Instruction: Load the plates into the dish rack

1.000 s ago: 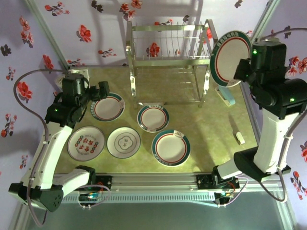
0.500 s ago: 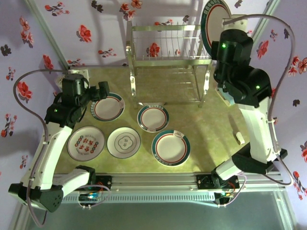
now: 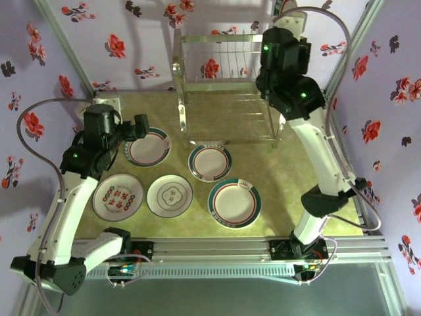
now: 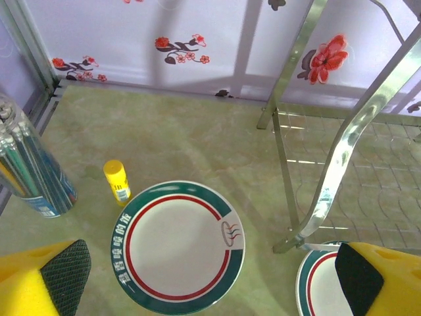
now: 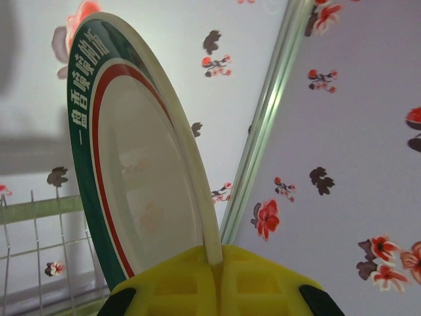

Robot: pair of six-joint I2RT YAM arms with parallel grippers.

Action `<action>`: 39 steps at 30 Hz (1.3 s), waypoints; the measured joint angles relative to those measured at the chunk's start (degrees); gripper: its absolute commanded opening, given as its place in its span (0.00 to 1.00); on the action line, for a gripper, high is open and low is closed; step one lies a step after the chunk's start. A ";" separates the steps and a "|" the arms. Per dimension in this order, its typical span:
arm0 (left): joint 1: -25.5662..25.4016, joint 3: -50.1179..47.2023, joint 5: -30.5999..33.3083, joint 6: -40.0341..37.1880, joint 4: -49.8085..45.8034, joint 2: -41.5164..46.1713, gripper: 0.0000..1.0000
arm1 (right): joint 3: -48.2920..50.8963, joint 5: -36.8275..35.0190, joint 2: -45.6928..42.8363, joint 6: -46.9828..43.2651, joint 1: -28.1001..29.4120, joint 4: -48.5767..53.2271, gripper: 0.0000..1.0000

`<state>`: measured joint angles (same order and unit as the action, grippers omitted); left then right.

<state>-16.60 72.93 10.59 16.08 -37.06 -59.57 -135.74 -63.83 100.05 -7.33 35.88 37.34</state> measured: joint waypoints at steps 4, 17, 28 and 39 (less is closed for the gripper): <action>0.00 -0.09 0.00 -0.07 -0.07 0.35 1.00 | -2.16 1.38 3.65 1.03 -1.29 1.01 0.00; 0.00 -1.09 0.00 -1.73 -0.07 0.55 1.00 | -9.05 5.75 8.59 3.08 -6.84 3.30 0.00; 0.00 -1.11 0.02 -2.10 -0.02 -0.59 1.00 | -9.33 10.19 12.85 6.51 -8.79 6.51 0.00; 0.00 -1.11 0.02 -2.99 -0.02 -0.63 1.00 | -9.33 11.87 13.49 7.87 -9.64 7.10 0.00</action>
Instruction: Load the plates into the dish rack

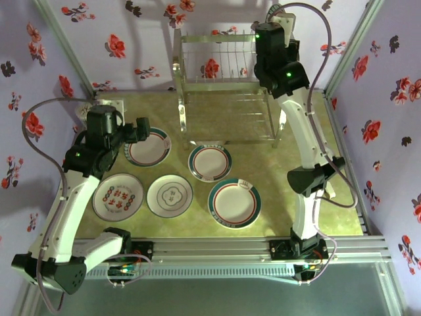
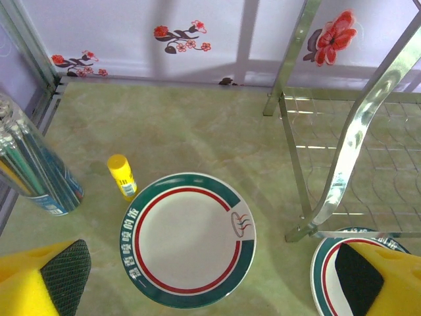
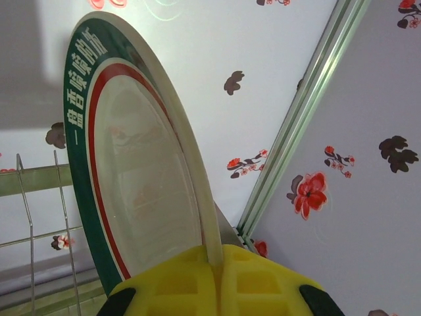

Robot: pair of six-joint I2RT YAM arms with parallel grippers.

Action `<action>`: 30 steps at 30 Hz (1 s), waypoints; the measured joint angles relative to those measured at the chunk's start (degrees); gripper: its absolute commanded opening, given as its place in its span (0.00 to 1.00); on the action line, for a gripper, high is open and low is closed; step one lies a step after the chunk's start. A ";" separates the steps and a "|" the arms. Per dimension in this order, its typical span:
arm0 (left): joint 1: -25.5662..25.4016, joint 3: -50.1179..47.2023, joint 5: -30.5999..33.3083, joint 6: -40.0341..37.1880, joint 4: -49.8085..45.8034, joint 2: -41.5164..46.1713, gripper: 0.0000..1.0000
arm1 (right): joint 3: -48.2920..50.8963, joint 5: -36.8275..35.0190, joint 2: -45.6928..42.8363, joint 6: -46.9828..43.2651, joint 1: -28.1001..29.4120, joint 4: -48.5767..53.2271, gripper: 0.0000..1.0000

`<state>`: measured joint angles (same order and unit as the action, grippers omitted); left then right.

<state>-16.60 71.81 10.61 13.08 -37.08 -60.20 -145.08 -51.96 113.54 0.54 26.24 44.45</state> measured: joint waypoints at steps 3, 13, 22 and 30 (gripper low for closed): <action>0.00 0.02 0.00 -0.02 0.00 -0.24 1.00 | -0.02 0.17 0.00 -0.02 -0.07 -0.02 0.00; 0.00 0.02 -0.02 0.00 0.04 -1.09 1.00 | -0.07 0.13 -0.07 -0.09 -0.07 -0.04 0.00; 0.00 0.02 -0.02 0.00 0.15 -1.11 1.00 | -0.07 -0.55 -1.20 -0.13 -0.11 -0.13 0.00; 0.00 0.02 -0.02 0.02 0.15 -1.14 1.00 | -0.07 -1.81 -2.12 -0.98 -0.24 -0.90 0.00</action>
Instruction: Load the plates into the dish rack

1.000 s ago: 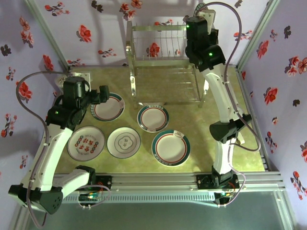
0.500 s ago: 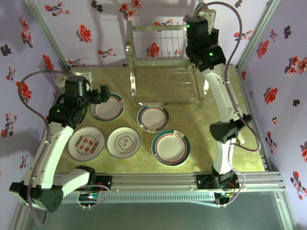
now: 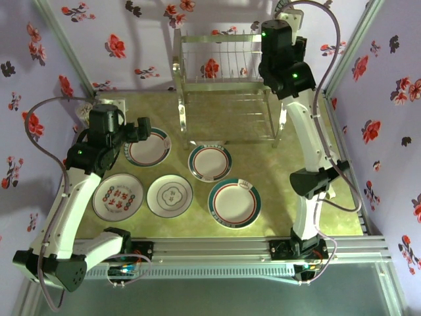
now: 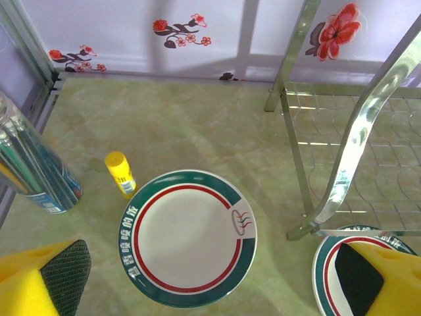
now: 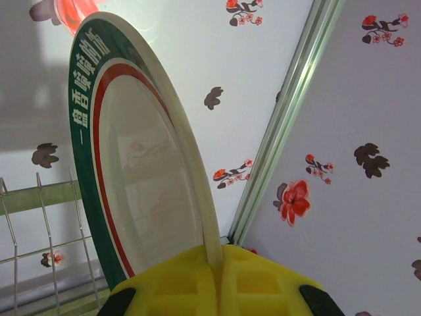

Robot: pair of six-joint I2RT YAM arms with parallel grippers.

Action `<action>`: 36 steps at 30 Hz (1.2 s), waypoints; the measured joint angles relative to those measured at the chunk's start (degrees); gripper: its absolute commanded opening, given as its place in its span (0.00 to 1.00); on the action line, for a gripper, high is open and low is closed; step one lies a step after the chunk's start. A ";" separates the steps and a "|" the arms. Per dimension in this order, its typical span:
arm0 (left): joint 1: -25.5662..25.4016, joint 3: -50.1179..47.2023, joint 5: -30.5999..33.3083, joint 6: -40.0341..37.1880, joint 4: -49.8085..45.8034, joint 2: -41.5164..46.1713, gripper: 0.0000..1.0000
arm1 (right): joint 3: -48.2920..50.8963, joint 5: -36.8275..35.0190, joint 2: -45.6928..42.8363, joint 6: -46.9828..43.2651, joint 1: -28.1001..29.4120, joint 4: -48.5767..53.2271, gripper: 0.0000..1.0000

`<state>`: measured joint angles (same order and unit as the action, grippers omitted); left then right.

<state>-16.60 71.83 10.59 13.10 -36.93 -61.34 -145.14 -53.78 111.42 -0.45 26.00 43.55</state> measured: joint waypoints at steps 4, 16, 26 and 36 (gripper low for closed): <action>0.00 0.00 0.00 0.00 0.00 0.00 1.00 | 0.02 -0.22 0.00 0.00 -0.26 0.00 0.00; 0.00 0.00 0.00 -0.02 0.00 0.00 1.00 | 0.02 0.00 0.02 2.05 -0.52 1.27 0.00; 0.00 -0.02 0.00 -0.02 0.00 0.00 1.00 | 0.20 0.98 1.14 5.22 -0.52 3.19 0.00; 0.00 -0.02 0.00 -0.04 0.00 0.00 1.00 | 3.72 1.31 1.25 7.78 -0.42 3.91 0.00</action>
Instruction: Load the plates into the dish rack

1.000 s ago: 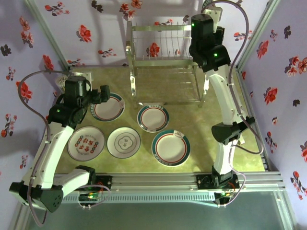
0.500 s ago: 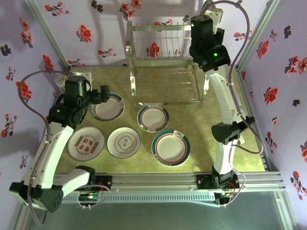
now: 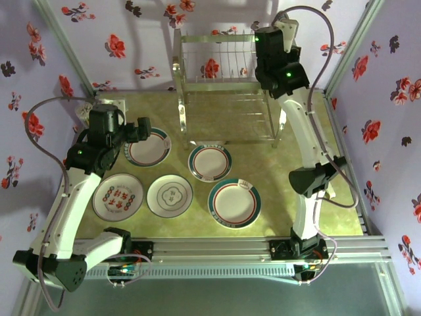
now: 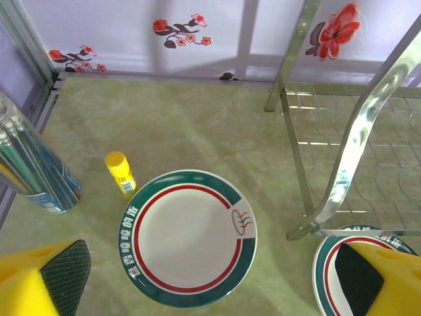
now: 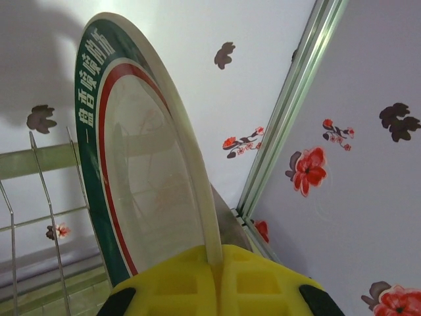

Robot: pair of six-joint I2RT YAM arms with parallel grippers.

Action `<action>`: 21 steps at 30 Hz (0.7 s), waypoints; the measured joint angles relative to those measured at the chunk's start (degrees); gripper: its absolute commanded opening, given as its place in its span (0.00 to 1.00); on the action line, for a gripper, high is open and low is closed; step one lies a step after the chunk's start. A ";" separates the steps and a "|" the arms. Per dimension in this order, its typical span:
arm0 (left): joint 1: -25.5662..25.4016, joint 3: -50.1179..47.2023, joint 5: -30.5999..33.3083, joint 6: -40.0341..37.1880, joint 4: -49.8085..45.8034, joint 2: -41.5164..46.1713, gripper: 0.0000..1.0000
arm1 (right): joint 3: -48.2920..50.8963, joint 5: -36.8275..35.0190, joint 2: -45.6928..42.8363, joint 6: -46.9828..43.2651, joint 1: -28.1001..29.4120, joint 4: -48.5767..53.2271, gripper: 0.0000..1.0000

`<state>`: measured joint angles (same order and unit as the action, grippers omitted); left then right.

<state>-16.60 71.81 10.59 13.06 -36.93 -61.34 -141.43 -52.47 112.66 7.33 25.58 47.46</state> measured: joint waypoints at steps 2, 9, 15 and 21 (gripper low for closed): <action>0.00 -0.11 0.00 0.00 0.02 0.00 1.00 | 0.68 -0.42 -0.11 0.48 0.28 -0.28 0.00; 0.00 -0.74 0.00 0.00 0.00 0.02 1.00 | 5.03 -0.59 -2.25 1.79 0.68 -2.86 0.00; 0.00 -0.74 0.00 0.00 0.00 0.02 1.00 | 6.62 -0.57 -3.15 1.86 1.05 -4.24 0.00; 0.00 -0.76 0.00 0.02 0.00 0.11 1.00 | 5.03 -0.59 -2.97 1.68 1.70 -2.95 0.00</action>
<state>-16.60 71.05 10.59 13.08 -36.93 -61.23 -136.40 -53.06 109.69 9.02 27.29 44.51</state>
